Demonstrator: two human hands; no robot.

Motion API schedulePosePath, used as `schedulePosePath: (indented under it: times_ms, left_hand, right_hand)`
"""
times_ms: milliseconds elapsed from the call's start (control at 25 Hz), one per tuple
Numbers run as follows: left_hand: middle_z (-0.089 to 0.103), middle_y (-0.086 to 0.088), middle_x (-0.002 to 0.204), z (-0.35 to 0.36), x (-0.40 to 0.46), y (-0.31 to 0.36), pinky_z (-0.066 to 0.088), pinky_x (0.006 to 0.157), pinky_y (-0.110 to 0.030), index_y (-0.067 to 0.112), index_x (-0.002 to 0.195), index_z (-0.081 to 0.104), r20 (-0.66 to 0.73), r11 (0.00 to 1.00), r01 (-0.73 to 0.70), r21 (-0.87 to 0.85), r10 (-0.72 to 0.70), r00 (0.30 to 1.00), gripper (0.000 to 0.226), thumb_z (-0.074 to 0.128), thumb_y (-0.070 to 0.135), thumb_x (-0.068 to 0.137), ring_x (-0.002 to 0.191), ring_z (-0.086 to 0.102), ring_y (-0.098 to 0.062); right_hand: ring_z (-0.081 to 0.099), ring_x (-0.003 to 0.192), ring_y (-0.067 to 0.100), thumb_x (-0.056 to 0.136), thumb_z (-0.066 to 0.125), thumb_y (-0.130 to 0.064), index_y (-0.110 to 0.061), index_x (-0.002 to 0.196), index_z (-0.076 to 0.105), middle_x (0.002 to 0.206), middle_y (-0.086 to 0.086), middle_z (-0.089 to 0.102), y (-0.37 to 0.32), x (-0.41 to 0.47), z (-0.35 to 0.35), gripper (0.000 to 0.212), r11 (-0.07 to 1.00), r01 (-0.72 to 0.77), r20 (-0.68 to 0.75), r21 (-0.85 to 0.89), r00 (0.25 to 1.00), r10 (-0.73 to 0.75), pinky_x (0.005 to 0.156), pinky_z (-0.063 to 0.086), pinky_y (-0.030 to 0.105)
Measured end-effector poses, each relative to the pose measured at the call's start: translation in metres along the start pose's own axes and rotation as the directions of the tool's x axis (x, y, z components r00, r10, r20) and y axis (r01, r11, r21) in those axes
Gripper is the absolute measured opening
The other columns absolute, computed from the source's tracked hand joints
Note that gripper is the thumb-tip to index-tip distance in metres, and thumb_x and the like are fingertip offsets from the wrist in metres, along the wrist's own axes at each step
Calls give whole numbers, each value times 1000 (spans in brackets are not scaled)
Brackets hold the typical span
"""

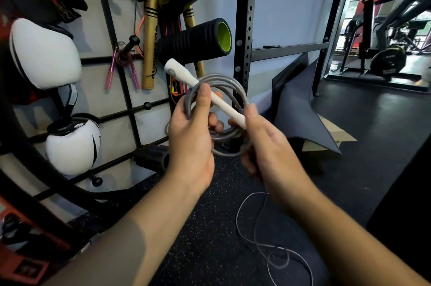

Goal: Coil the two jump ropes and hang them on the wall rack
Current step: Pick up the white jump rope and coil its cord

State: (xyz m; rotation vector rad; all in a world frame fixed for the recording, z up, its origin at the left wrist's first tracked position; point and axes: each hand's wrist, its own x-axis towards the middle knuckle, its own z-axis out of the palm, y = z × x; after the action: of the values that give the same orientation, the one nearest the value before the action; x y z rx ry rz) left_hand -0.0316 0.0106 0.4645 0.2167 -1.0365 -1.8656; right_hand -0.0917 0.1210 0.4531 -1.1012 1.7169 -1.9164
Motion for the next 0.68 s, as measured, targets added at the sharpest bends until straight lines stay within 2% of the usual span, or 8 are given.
schedulePosePath:
  times_ms: [40,120,200,280,440,520,600,680]
  left_hand:
    - [66,2,90,1,-3,-4,47,61,-24,15,109,69,-4,999,-24,27,24,1000,30,70,37,88,62,48,-6]
    - [68,10,81,4,-12,-9,51,76,-31,19,107,71,11,996,-37,75,37,999,24,70,36,90,69,52,-6]
    - [71,9,85,6,-19,-8,52,87,-39,23,104,73,34,996,-32,86,29,999,24,72,38,86,75,55,-7]
    - [72,1,96,7,-23,-7,53,93,-42,23,107,72,50,996,-34,88,30,998,28,73,39,84,81,57,-9]
    - [70,-1,103,8,-22,-2,52,91,-37,27,107,71,59,992,-2,124,-5,998,32,73,44,80,82,59,-5]
    - [71,4,101,6,-17,2,53,89,-35,26,111,72,86,983,64,170,-80,993,41,74,45,75,88,62,-8]
    - [73,6,109,-3,-5,12,51,89,-33,24,129,65,120,969,89,230,-119,986,63,77,44,70,97,66,-11]
    - [69,3,129,-15,9,30,49,94,-31,28,146,48,164,923,-14,385,-54,985,91,84,52,66,112,67,-11]
  right_hand:
    - [46,39,0,93,51,-59,-16,97,68,47,-13,52,2,-2,7,46,998,32,-60,56,998,-29,41,34,11]
    - [45,40,-1,94,62,-47,-10,94,69,48,-14,52,8,-4,15,38,988,74,-189,133,981,-49,43,34,12]
    - [37,48,2,87,65,-57,-8,92,69,55,-11,48,13,-5,20,49,980,86,-263,179,964,-36,47,32,22]
    - [37,52,6,81,60,-67,-18,88,70,59,-9,46,13,-5,21,50,973,70,-280,219,960,-6,50,32,25]
    - [37,51,8,88,53,-67,-15,89,64,67,7,45,4,-1,16,53,965,21,-238,260,970,43,48,31,25]
    - [42,49,6,93,53,-63,-15,83,63,62,0,52,-2,7,2,50,994,34,-224,108,975,-9,46,33,21]
    - [42,47,5,99,53,-56,-15,81,64,60,-4,54,-11,18,-22,47,985,69,-144,-156,985,-92,45,33,19]
    - [43,52,11,99,53,-56,-9,84,66,65,0,53,-21,23,-50,51,920,105,2,-379,994,-113,48,35,24]
